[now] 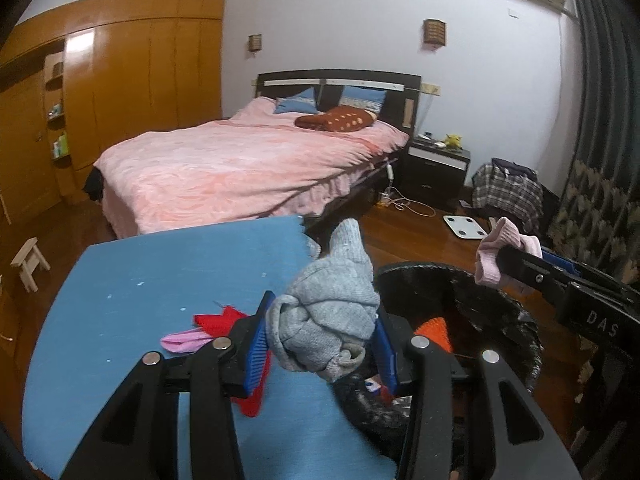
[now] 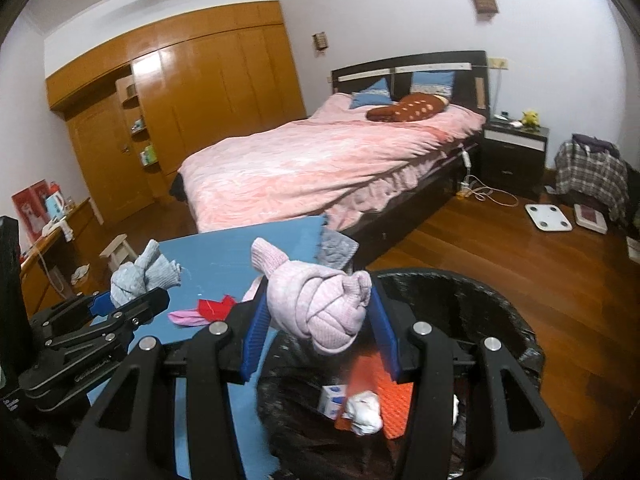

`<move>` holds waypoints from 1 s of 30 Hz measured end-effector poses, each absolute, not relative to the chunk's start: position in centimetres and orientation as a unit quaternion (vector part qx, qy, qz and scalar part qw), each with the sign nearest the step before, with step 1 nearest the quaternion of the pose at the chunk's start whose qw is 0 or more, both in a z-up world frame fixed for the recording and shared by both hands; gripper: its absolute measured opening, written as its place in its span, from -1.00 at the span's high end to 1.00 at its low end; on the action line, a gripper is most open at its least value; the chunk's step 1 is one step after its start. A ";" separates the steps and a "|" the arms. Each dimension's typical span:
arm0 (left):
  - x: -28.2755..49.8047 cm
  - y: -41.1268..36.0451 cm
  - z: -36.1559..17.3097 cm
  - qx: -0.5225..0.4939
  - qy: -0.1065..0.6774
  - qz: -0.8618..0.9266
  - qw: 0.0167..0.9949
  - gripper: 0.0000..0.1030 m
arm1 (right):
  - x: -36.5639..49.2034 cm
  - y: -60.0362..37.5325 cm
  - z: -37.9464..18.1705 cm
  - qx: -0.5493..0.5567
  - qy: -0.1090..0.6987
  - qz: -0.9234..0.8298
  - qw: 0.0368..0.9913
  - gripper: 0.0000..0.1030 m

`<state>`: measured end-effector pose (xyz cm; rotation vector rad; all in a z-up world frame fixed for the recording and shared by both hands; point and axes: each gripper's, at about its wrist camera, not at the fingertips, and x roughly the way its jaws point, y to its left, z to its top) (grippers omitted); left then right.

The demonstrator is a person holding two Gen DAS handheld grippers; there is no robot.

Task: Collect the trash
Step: 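Carry the grey and pink sock balls over the black bin and open both grippers, then move both tools from the bin back over the red glove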

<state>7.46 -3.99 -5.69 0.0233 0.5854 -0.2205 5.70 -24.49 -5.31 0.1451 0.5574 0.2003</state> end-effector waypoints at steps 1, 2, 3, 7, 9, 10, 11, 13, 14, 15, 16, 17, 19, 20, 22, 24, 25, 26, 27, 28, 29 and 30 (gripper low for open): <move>7.5 -4.7 -5.9 0.016 0.289 -0.114 0.951 0.13 | 5.6 -25.2 -5.5 0.074 0.275 0.092 0.954 0.11; 7.6 -5.2 -6.0 0.019 0.289 -0.117 0.950 0.13 | 5.6 -25.5 -5.6 0.075 0.276 0.089 0.954 0.11; 7.7 -5.7 -6.1 0.020 0.290 -0.122 0.949 0.13 | 5.6 -26.0 -5.7 0.076 0.277 0.085 0.954 0.11; 7.9 -7.6 -6.6 0.028 0.293 -0.140 0.946 0.13 | 5.3 -28.0 -6.2 0.074 0.278 0.065 0.955 0.11; 8.0 -8.7 -6.9 0.032 0.292 -0.149 0.944 0.13 | 5.3 -28.7 -6.5 0.076 0.280 0.059 0.955 0.12; 8.2 -9.0 -7.0 0.033 0.293 -0.153 0.943 0.13 | 5.3 -29.1 -6.6 0.078 0.282 0.054 0.955 0.12; 8.3 -9.5 -7.1 0.034 0.293 -0.158 0.942 0.13 | 5.3 -29.5 -6.8 0.079 0.283 0.049 0.955 0.12; 8.6 -10.3 -7.5 0.037 0.295 -0.165 0.940 0.13 | 5.4 -30.3 -7.0 0.080 0.285 0.041 0.954 0.12; 8.7 -10.7 -7.6 0.038 0.295 -0.169 0.940 0.13 | 5.5 -30.6 -7.2 0.081 0.286 0.038 0.954 0.11; 8.9 -11.1 -7.8 0.039 0.296 -0.173 0.939 0.13 | 5.6 -31.0 -7.3 0.083 0.287 0.034 0.954 0.11; 9.2 -11.5 -8.0 0.039 0.297 -0.176 0.938 0.13 | 5.6 -31.4 -7.5 0.083 0.289 0.031 0.953 0.11; 9.3 -11.8 -8.1 0.039 0.297 -0.178 0.937 0.13 | 5.7 -31.5 -7.7 0.083 0.290 0.029 0.953 0.11; 9.6 -12.3 -8.4 0.039 0.297 -0.183 0.936 0.13 | 5.8 -32.2 -8.1 0.084 0.293 0.023 0.952 0.11; 9.8 -12.6 -8.5 0.040 0.298 -0.185 0.936 0.13 | 5.8 -32.4 -8.2 0.084 0.294 0.021 0.952 0.11; 10.3 -13.1 -8.8 0.040 0.299 -0.189 0.934 0.13 | 6.1 -32.7 -8.7 0.083 0.298 0.018 0.951 0.10; 10.7 -13.5 -9.2 0.041 0.302 -0.192 0.933 0.13 | 6.3 -32.9 -8.9 0.082 0.301 0.016 0.950 0.10; 10.8 -13.7 -9.4 0.041 0.303 -0.193 0.932 0.13 | 6.4 -33.0 -9.2 0.082 0.302 0.015 0.950 0.10; 10.9 -13.8 -9.5 0.040 0.304 -0.195 0.932 0.13 | 6.5 -33.2 -9.4 0.082 0.303 0.014 0.949 0.10; 11.1 -13.9 -9.7 0.040 0.305 -0.196 0.931 0.13 | 6.6 -33.2 -9.5 0.082 0.304 0.014 0.949 0.10; 11.3 -14.1 -9.9 0.040 0.306 -0.197 0.930 0.13 | 6.8 -33.4 -9.8 0.082 0.306 0.012 0.948 0.10; 11.5 -14.1 -10.0 0.040 0.307 -0.198 0.930 0.13 | 6.9 -33.3 -9.8 0.082 0.307 0.011 0.948 0.10; 11.6 -14.1 -10.1 0.040 0.308 -0.199 0.930 0.13 | 6.9 -33.3 -9.9 0.082 0.307 0.011 0.948 0.10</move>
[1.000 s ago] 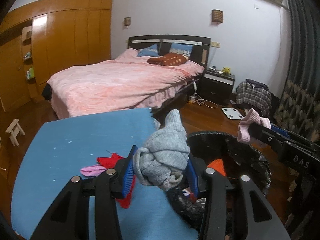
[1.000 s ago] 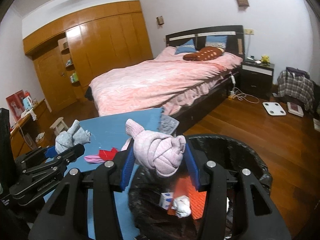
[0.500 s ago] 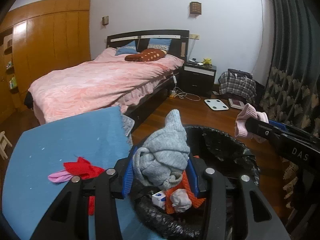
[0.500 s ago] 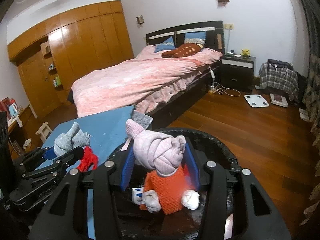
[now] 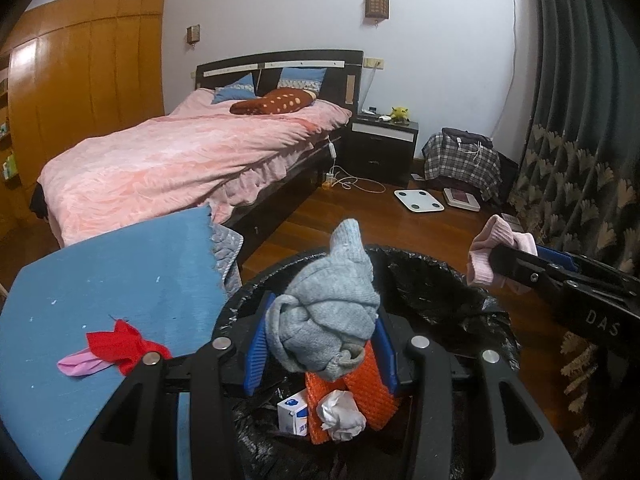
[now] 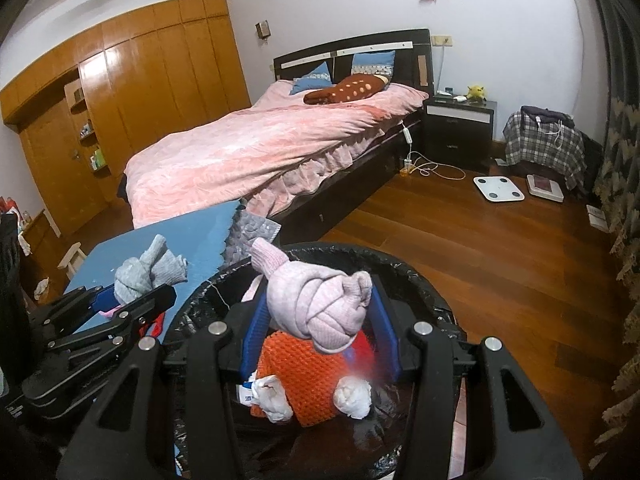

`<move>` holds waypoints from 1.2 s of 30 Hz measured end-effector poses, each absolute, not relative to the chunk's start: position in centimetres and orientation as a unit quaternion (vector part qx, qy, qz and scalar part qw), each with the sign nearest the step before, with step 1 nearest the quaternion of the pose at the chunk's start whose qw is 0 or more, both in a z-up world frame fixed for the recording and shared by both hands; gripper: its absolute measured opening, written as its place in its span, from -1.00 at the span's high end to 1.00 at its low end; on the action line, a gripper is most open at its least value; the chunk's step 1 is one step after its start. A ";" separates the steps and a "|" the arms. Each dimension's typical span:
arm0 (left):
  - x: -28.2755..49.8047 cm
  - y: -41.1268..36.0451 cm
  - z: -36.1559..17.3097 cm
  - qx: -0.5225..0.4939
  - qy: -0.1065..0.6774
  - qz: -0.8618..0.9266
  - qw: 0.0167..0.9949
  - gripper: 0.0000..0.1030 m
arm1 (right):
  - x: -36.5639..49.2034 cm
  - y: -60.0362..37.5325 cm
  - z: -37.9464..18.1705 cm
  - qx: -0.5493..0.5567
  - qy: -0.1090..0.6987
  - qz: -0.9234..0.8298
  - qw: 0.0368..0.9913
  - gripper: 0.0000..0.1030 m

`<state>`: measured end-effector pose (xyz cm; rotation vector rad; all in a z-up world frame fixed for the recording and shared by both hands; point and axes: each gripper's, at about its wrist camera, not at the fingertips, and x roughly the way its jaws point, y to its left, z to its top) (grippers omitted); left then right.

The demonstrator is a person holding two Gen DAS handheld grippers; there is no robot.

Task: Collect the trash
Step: 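Move both tools from the bin back over the red glove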

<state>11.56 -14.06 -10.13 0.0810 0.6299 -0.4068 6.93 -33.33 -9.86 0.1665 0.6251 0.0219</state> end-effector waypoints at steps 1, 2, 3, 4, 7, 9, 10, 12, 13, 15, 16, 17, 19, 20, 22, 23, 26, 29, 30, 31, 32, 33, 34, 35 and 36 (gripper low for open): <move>11.8 -14.2 -10.3 0.039 0.308 -0.200 0.929 0.13 | 7.1 -33.5 -10.0 0.082 0.308 0.010 0.948 0.10; 12.0 -14.3 -10.3 0.039 0.309 -0.202 0.929 0.13 | 7.2 -33.5 -10.1 0.081 0.309 0.010 0.948 0.10; 12.1 -14.4 -10.3 0.038 0.309 -0.205 0.928 0.12 | 7.3 -33.5 -10.3 0.081 0.310 0.009 0.947 0.07; 12.3 -14.5 -10.4 0.036 0.311 -0.210 0.926 0.11 | 7.4 -33.6 -10.3 0.081 0.310 0.008 0.947 0.06; 12.6 -14.2 -10.4 0.028 0.312 -0.222 0.923 -0.15 | 7.8 -33.9 -10.6 0.083 0.313 0.002 0.946 -0.18; 12.6 -13.9 -10.2 0.023 0.307 -0.222 0.925 -0.35 | 7.8 -34.2 -10.5 0.080 0.310 -0.007 0.947 -0.39; 12.5 -13.6 -10.1 0.023 0.305 -0.220 0.926 -0.36 | 7.7 -34.4 -10.5 0.080 0.307 -0.011 0.948 -0.43; 12.6 -13.2 -9.9 0.025 0.303 -0.213 0.929 -0.48 | 7.6 -34.7 -10.4 0.081 0.303 -0.018 0.949 -0.67; 12.5 -12.7 -9.7 0.024 0.301 -0.208 0.930 -0.50 | 7.4 -34.8 -10.4 0.082 0.299 -0.023 0.951 -0.72; 12.4 -12.0 -9.5 0.024 0.299 -0.201 0.932 -0.58 | 7.2 -34.8 -10.2 0.082 0.292 -0.028 0.952 -0.81; 12.2 -11.5 -9.4 0.023 0.298 -0.195 0.934 -0.61 | 7.1 -34.8 -10.1 0.083 0.291 -0.028 0.953 -0.84; 12.1 -11.0 -9.3 0.022 0.298 -0.189 0.935 -0.67 | 7.0 -34.7 -10.0 0.084 0.289 -0.028 0.953 -0.88; 11.9 -10.0 -9.0 0.019 0.297 -0.180 0.937 -0.70 | 6.9 -34.4 -9.8 0.086 0.286 -0.024 0.954 -0.88; 11.8 -9.3 -8.8 0.018 0.296 -0.174 0.939 -0.73 | 6.9 -34.3 -9.7 0.087 0.285 -0.022 0.954 -0.88; 11.4 -8.0 -8.3 0.016 0.292 -0.161 0.943 -0.77 | 6.9 -33.8 -9.4 0.087 0.283 -0.018 0.955 -0.88; 11.4 -7.4 -8.1 0.014 0.290 -0.158 0.944 -0.78 | 6.9 -33.6 -9.3 0.088 0.282 -0.015 0.955 -0.89; 10.8 -5.6 -7.4 0.009 0.285 -0.140 0.948 -0.79 | 7.1 -32.6 -8.9 0.085 0.280 -0.003 0.956 -0.89; 10.2 -3.7 -6.8 0.004 0.278 -0.121 0.953 -0.81 | 7.3 -30.9 -8.6 0.083 0.280 0.013 0.956 -0.89; 10.0 -2.9 -6.7 0.001 0.276 -0.114 0.954 -0.81 | 7.4 -30.2 -8.5 0.082 0.280 0.021 0.956 -0.89; 9.7 -2.0 -6.6 -0.001 0.274 -0.107 0.956 -0.81 | 7.5 -29.7 -8.4 0.081 0.280 0.026 0.956 -0.89; 9.6 -1.5 -6.5 -0.002 0.273 -0.100 0.957 -0.81 | 7.6 -28.9 -8.3 0.080 0.282 0.035 0.956 -0.89; 9.4 -0.6 -6.4 -0.003 0.271 -0.091 0.958 -0.81 | 7.7 -28.2 -8.2 0.078 0.283 0.042 0.955 -0.89; 9.2 0.1 -6.4 -0.005 0.270 -0.082 0.959 -0.81 | 7.8 -27.1 -8.1 0.074 0.283 0.054 0.955 -0.89; 9.0 0.9 -6.5 -0.006 0.269 -0.075 0.960 -0.81 | 7.9 -26.4 -8.0 0.071 0.283 0.062 0.954 -0.89; 8.8 1.6 -6.5 -0.008 0.269 -0.068 0.961 -0.81 | 8.0 -25.4 -7.9 0.067 0.284 0.072 0.954 -0.89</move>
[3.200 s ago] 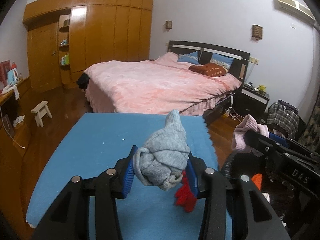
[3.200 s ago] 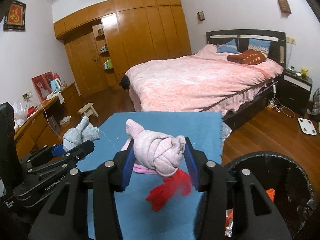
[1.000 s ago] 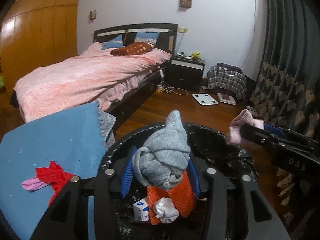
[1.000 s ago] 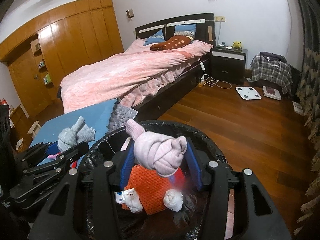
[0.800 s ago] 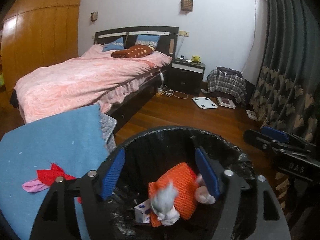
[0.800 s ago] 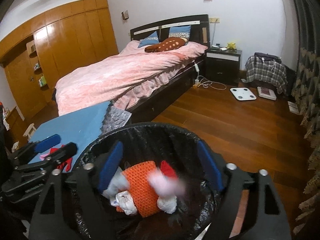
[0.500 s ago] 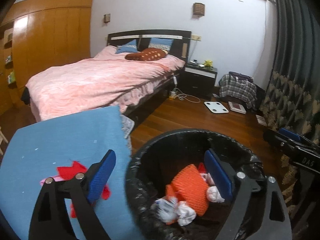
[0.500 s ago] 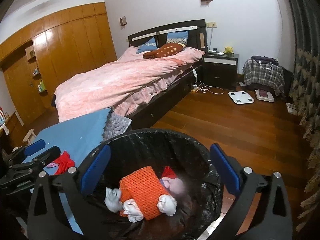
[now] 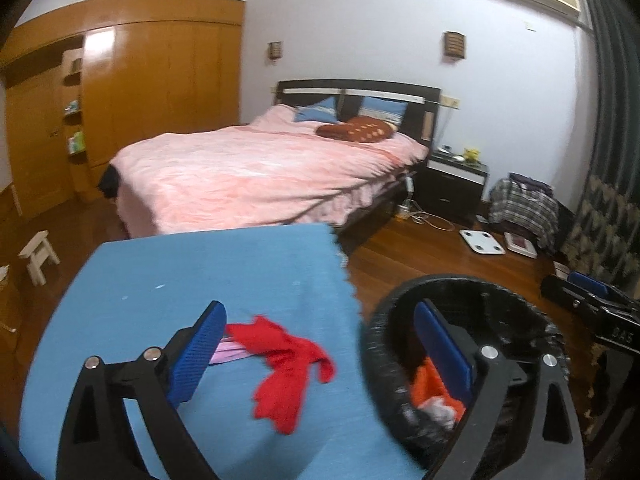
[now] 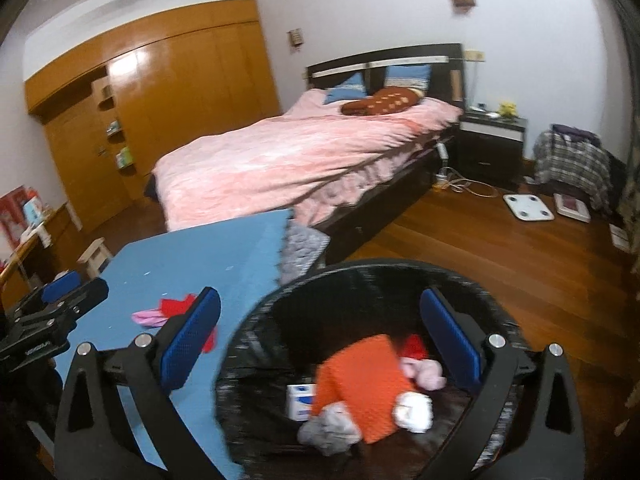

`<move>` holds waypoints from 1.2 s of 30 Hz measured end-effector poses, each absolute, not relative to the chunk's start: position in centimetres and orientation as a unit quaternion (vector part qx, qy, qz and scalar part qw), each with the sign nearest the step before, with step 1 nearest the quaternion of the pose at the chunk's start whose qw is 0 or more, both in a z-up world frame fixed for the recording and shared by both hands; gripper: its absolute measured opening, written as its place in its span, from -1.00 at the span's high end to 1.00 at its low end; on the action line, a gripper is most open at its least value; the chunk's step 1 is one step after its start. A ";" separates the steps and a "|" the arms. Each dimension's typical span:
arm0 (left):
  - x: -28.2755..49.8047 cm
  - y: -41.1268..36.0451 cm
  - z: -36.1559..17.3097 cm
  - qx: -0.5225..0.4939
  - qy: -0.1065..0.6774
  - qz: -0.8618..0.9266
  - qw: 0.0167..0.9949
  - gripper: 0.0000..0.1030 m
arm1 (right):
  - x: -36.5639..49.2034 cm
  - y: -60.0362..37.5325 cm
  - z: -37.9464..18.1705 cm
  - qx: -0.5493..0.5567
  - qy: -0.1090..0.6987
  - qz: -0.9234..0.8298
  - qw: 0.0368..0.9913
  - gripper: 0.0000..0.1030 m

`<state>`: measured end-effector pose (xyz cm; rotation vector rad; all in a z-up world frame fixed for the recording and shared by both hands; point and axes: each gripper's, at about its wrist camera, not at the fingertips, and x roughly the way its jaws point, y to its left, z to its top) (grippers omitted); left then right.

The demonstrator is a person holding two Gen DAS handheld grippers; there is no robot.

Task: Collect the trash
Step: 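Move both tools from the bin back over the red glove, then grasp the red glove with the right gripper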

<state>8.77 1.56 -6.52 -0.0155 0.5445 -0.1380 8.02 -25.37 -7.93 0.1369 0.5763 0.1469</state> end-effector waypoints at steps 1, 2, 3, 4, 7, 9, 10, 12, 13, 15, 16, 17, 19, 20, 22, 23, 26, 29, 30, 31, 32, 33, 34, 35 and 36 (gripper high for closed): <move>8.5 2.7 -6.6 -0.010 0.269 -0.057 0.962 -0.81 | 8.1 -24.6 -7.9 0.065 0.284 0.079 0.953 -0.89; 8.4 3.3 -6.6 -0.011 0.269 -0.050 0.962 -0.81 | 8.3 -23.6 -7.9 0.062 0.285 0.090 0.952 -0.89; 8.3 4.0 -6.7 -0.012 0.269 -0.042 0.962 -0.81 | 8.5 -22.5 -7.8 0.059 0.287 0.100 0.951 -0.89; 8.1 4.8 -6.9 -0.014 0.270 -0.033 0.962 -0.81 | 8.6 -21.6 -7.8 0.055 0.288 0.110 0.950 -0.89; 7.8 6.9 -7.3 -0.018 0.273 -0.009 0.962 -0.81 | 9.1 -19.0 -7.8 0.048 0.290 0.135 0.946 -0.89; 7.7 8.3 -7.6 -0.021 0.275 0.007 0.961 -0.81 | 9.4 -17.5 -7.8 0.045 0.291 0.147 0.944 -0.89; 7.7 8.9 -7.7 -0.022 0.277 0.014 0.961 -0.81 | 9.7 -16.4 -7.9 0.044 0.293 0.155 0.942 -0.89; 7.7 9.8 -8.1 -0.021 0.279 0.025 0.960 -0.81 | 10.0 -15.1 -8.1 0.044 0.295 0.166 0.940 -0.89; 7.7 10.5 -8.4 -0.022 0.281 0.032 0.959 -0.81 | 10.4 -14.1 -8.4 0.042 0.296 0.172 0.939 -0.89; 7.8 11.2 -8.9 -0.024 0.284 0.042 0.958 -0.81 | 10.8 -12.8 -8.7 0.037 0.299 0.180 0.936 -0.89; 7.8 11.7 -9.3 -0.025 0.286 0.047 0.957 -0.81 | 11.1 -12.0 -8.9 0.034 0.299 0.185 0.935 -0.89; 7.8 12.1 -9.4 -0.025 0.287 0.050 0.956 -0.81 | 11.4 -11.2 -9.2 0.031 0.301 0.190 0.934 -0.89; 8.0 12.8 -10.0 -0.028 0.291 0.058 0.955 -0.81 | 11.9 -9.9 -9.8 0.028 0.307 0.197 0.931 -0.89; 8.0 13.0 -10.2 -0.028 0.292 0.061 0.954 -0.81 | 12.2 -9.2 -10.1 0.026 0.310 0.202 0.929 -0.89; 8.2 13.7 -10.7 -0.026 0.296 0.067 0.952 -0.81 | 12.8 -8.3 -10.9 0.021 0.316 0.208 0.925 -0.89; 8.1 14.0 -11.0 -0.026 0.298 0.069 0.952 -0.81 | 13.1 -7.8 -11.3 0.019 0.320 0.211 0.923 -0.89; 8.4 14.8 -11.7 -0.027 0.303 0.077 0.949 -0.81 | 13.9 -6.5 -12.7 0.017 0.331 0.215 0.919 -0.89; 8.7 15.4 -12.4 -0.026 0.308 0.082 0.947 -0.81 | 14.9 -5.5 -14.3 0.018 0.345 0.215 0.913 -0.89; 8.8 15.6 -12.6 -0.026 0.310 0.084 0.947 -0.81 | 15.2 -5.2 -14.9 0.016 0.349 0.215 0.912 -0.89; 8.9 15.8 -12.8 -0.025 0.311 0.085 0.946 -0.81 | 15.5 -4.9 -15.4 0.013 0.353 0.213 0.911 -0.89; 9.0 16.1 -13.1 -0.024 0.313 0.086 0.946 -0.81 | 15.6 -4.7 -15.8 0.012 0.356 0.212 0.910 -0.89; 9.2 16.4 -13.3 -0.025 0.315 0.088 0.945 -0.81 | 16.0 -4.6 -16.3 0.011 0.361 0.210 0.908 -0.89; 9.2 16.6 -13.5 -0.026 0.316 0.089 0.944 -0.81 | 16.1 -4.5 -16.6 0.011 0.364 0.209 0.907 -0.89; 9.5 16.8 -13.6 -0.027 0.318 0.089 0.944 -0.81 | 16.4 -4.3 -17.1 0.011 0.369 0.208 0.906 -0.89; 9.6 17.0 -13.9 -0.028 0.319 0.090 0.943 -0.81 | 16.5 -4.2 -17.4 0.010 0.372 0.207 0.905 -0.88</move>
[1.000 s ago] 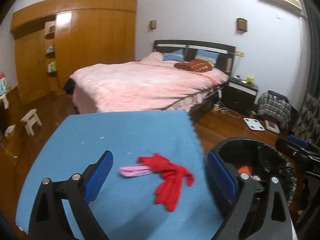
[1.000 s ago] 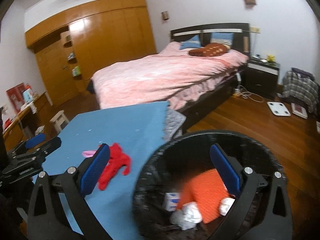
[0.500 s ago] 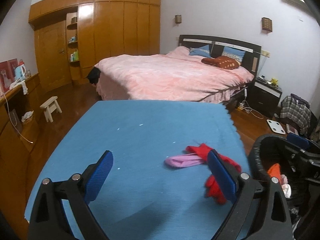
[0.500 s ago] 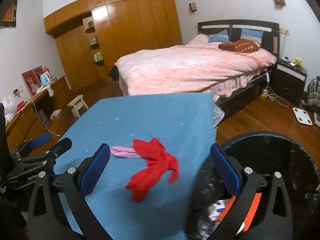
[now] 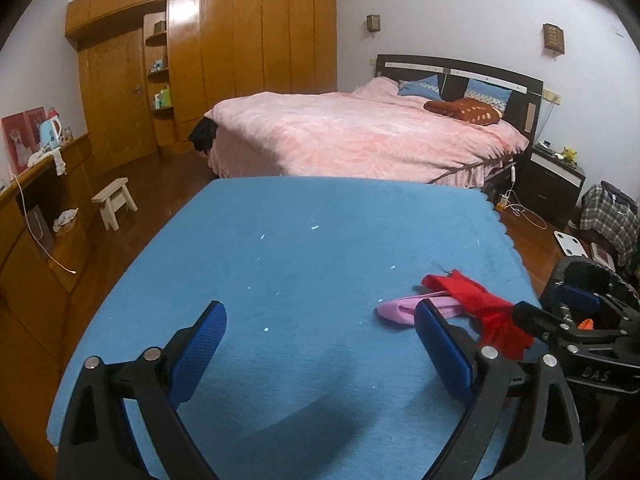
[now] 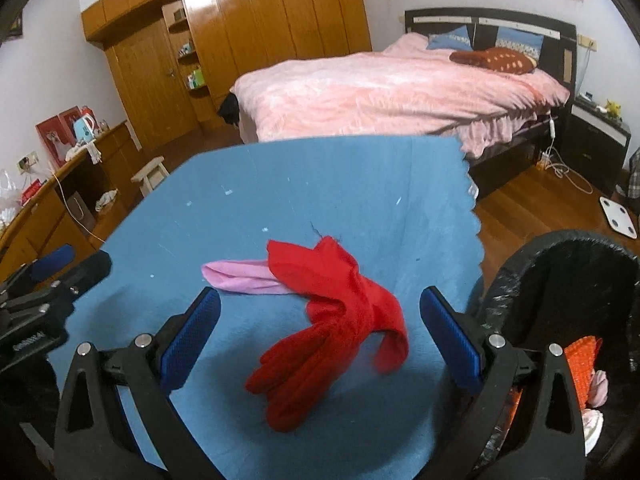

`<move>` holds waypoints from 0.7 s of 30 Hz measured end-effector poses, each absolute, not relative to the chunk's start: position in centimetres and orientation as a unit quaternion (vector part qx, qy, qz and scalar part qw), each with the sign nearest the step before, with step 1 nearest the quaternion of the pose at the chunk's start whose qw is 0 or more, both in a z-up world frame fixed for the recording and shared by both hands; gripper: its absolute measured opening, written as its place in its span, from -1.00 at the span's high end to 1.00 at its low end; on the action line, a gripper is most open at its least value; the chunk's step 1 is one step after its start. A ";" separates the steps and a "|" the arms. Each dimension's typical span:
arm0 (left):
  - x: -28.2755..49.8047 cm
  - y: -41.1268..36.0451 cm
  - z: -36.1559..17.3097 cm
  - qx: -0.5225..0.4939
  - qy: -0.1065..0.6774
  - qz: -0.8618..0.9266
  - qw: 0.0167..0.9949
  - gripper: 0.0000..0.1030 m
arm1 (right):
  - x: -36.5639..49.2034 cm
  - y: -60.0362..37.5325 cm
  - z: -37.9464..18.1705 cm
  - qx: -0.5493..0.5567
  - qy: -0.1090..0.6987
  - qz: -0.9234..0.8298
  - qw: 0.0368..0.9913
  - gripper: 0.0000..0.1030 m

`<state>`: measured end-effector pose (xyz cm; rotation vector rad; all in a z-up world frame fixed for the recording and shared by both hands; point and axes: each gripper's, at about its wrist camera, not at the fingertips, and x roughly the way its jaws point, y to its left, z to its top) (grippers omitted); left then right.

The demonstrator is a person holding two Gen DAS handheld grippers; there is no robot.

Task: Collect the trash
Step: 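Grasp the red glove with the right gripper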

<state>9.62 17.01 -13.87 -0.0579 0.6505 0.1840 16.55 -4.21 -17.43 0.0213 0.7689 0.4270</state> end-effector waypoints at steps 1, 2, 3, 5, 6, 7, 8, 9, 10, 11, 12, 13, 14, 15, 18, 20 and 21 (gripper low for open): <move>9.7 17.2 -14.1 -0.030 0.320 0.091 0.943 -0.81 | 16.9 -4.0 -17.9 0.008 0.377 0.204 0.903 -0.88; 9.8 17.3 -14.3 -0.031 0.321 0.091 0.942 -0.81 | 17.0 -3.9 -18.2 0.006 0.379 0.203 0.903 -0.88; 10.1 17.4 -14.5 -0.033 0.323 0.091 0.941 -0.81 | 17.2 -3.7 -18.5 0.004 0.382 0.201 0.902 -0.88; 10.4 17.6 -14.9 -0.035 0.326 0.090 0.940 -0.81 | 17.6 -3.5 -19.1 0.002 0.387 0.198 0.901 -0.88; 10.5 17.7 -15.1 -0.036 0.328 0.089 0.940 -0.81 | 17.7 -3.6 -19.4 0.001 0.388 0.198 0.900 -0.88; 10.8 17.6 -15.3 -0.036 0.330 0.088 0.939 -0.80 | 17.8 -3.5 -19.6 -0.001 0.390 0.196 0.900 -0.88; 10.9 17.7 -15.5 -0.036 0.331 0.087 0.939 -0.80 | 18.0 -3.4 -19.7 -0.003 0.392 0.196 0.899 -0.88; 11.1 17.6 -15.7 -0.037 0.332 0.086 0.938 -0.80 | 18.1 -3.3 -19.9 -0.008 0.394 0.194 0.898 -0.88; 11.3 17.6 -15.8 -0.038 0.333 0.085 0.938 -0.80 | 18.2 -3.2 -20.1 -0.013 0.396 0.193 0.898 -0.88; 11.5 17.6 -15.9 -0.039 0.335 0.084 0.938 -0.80 | 18.3 -3.2 -20.3 -0.015 0.397 0.193 0.897 -0.86; 11.7 17.5 -16.1 -0.039 0.336 0.083 0.938 -0.80 | 18.4 -3.2 -20.5 -0.016 0.400 0.192 0.896 -0.81; 11.8 17.4 -16.1 -0.039 0.336 0.082 0.937 -0.80 | 18.6 -3.1 -20.8 -0.016 0.405 0.192 0.894 -0.78; 11.9 17.4 -16.3 -0.040 0.337 0.082 0.937 -0.80 | 18.7 -3.1 -21.0 -0.016 0.408 0.192 0.892 -0.71; 12.1 17.4 -16.4 -0.041 0.338 0.081 0.937 -0.80 | 18.8 -3.2 -21.1 -0.015 0.411 0.191 0.891 -0.65; 12.4 17.5 -16.6 -0.042 0.340 0.080 0.936 -0.79 | 19.1 -3.1 -21.7 -0.017 0.424 0.192 0.885 -0.55; 12.6 17.5 -16.7 -0.042 0.341 0.079 0.936 -0.79 | 19.2 -3.0 -22.0 -0.019 0.430 0.196 0.881 -0.42; 12.7 17.5 -16.8 -0.043 0.342 0.079 0.935 -0.79 | 19.2 -3.0 -22.1 -0.021 0.434 0.199 0.879 -0.32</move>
